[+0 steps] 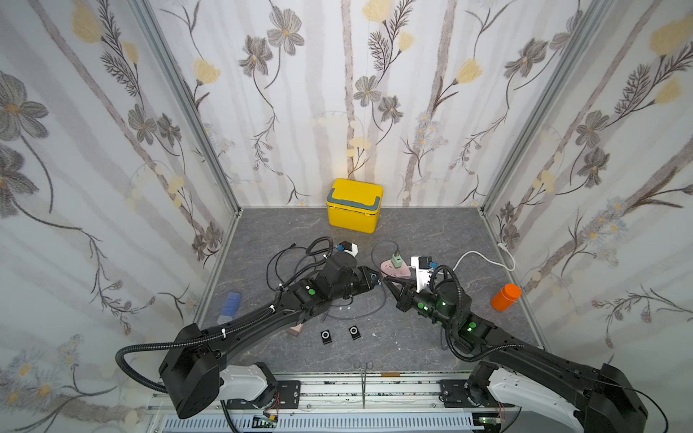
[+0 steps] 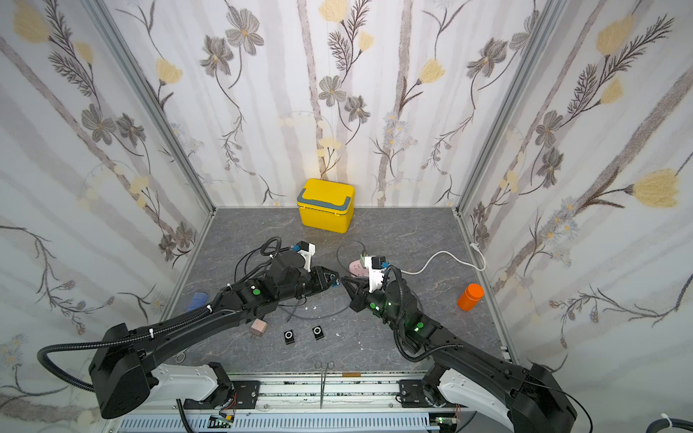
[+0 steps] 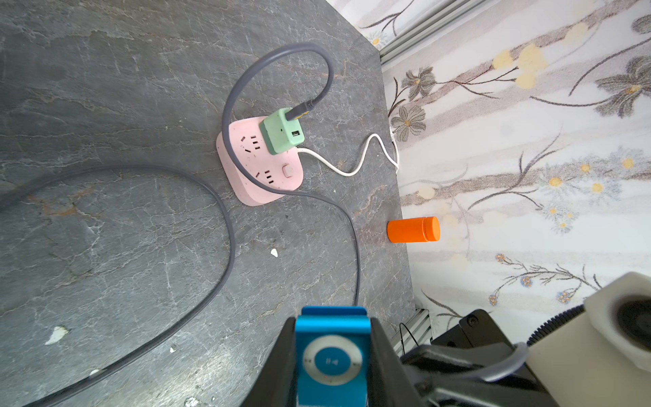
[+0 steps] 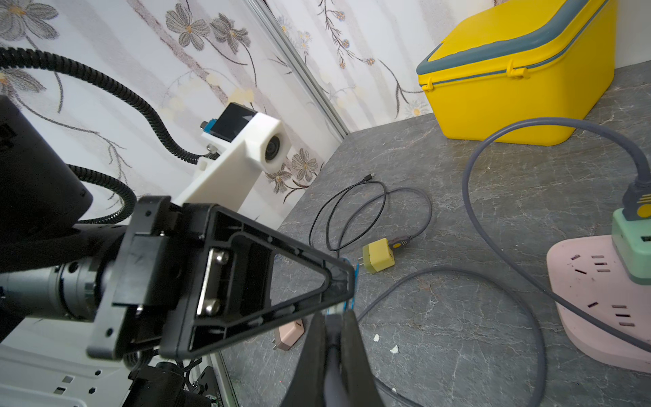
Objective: Charge mp3
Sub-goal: Insert the charging cable into the MP3 player.
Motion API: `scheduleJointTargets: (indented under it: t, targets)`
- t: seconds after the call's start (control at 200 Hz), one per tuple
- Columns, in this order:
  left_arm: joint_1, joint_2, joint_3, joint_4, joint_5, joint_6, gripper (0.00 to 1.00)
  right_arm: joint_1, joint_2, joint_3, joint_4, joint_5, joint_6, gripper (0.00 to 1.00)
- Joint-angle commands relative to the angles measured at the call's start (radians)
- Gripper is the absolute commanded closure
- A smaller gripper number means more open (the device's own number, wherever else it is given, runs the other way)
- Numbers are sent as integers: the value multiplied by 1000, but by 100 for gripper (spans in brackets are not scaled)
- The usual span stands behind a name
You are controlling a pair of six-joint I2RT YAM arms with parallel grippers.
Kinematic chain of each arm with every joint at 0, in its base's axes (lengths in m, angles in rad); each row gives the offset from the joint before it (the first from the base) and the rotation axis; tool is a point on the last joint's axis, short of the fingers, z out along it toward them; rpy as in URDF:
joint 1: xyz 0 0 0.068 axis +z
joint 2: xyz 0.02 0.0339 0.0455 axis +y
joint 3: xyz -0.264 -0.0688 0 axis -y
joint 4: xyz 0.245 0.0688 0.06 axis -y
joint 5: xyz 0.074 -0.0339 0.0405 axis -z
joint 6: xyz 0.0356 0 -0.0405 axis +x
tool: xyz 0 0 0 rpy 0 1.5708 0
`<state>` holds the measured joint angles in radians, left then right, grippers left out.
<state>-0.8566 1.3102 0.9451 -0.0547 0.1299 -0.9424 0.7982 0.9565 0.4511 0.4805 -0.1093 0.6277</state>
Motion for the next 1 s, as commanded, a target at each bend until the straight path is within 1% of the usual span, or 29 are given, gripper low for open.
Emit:
scheduleJointTargets:
  t: [0.0,0.16,0.365,0.575,0.799,0.999]
  targets:
    - [-1,-6,18,41,5,2,87,1,-8,-12,-17,8,-4,100]
    - [0,-8,21,42,5,-2,87,-1,-37,-12,-53,34,-17,100]
    - [0,-12,21,42,-4,-7,87,-1,-47,-5,-77,27,-23,100]
    - [-6,-13,23,47,-2,-7,88,-1,-22,3,-85,11,-29,100]
    - [-14,-29,28,51,-9,-10,88,1,39,55,-183,38,-44,100]
    - [-13,-48,19,78,-11,-31,89,1,30,29,-150,56,-11,100]
